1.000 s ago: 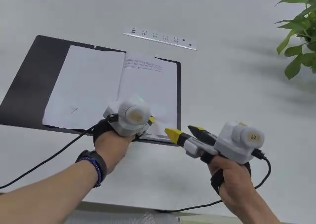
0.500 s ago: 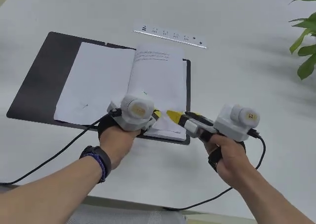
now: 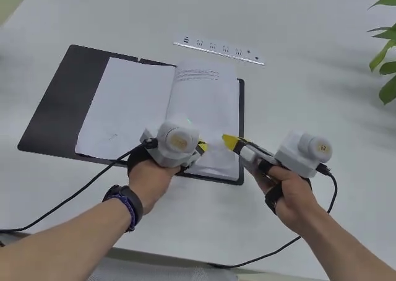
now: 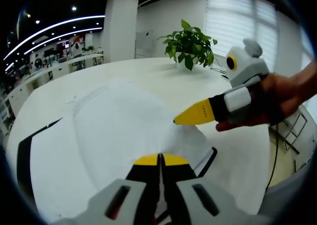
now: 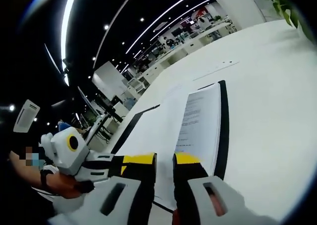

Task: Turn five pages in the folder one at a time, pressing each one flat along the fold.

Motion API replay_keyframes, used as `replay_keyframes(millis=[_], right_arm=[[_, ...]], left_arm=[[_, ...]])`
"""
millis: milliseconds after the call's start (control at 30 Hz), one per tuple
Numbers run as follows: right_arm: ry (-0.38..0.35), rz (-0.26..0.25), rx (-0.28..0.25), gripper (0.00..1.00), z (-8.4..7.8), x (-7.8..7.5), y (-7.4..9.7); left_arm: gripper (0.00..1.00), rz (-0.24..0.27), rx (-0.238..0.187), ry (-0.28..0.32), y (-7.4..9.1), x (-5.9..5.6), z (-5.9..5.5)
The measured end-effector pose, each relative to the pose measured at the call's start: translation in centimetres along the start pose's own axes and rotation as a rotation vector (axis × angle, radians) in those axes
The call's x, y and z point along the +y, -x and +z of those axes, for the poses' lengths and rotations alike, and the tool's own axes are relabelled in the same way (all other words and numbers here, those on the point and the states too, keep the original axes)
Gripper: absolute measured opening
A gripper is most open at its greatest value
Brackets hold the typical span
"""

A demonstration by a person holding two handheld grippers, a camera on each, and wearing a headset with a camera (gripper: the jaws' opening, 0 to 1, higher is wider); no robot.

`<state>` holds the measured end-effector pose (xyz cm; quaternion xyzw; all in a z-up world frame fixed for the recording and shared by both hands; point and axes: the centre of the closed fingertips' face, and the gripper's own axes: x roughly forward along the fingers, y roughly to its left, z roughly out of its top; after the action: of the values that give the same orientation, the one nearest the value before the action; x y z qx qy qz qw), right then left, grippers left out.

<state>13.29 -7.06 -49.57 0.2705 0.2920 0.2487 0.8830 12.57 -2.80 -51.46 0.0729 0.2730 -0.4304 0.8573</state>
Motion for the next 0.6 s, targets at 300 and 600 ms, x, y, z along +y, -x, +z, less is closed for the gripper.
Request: replay_keyframes(millis=[300, 600], right_arm=[[-0.044, 0.009, -0.024, 0.00, 0.1, 0.6, -0.1], [-0.061, 0.001, -0.054, 0.00, 1.4, 1.0, 0.1]], left_arm=[[0.14, 0.010, -0.003, 0.023, 1.4, 0.3, 0.4], [0.28, 0.037, -0.015, 0.052, 3.7, 1.4, 0.3]])
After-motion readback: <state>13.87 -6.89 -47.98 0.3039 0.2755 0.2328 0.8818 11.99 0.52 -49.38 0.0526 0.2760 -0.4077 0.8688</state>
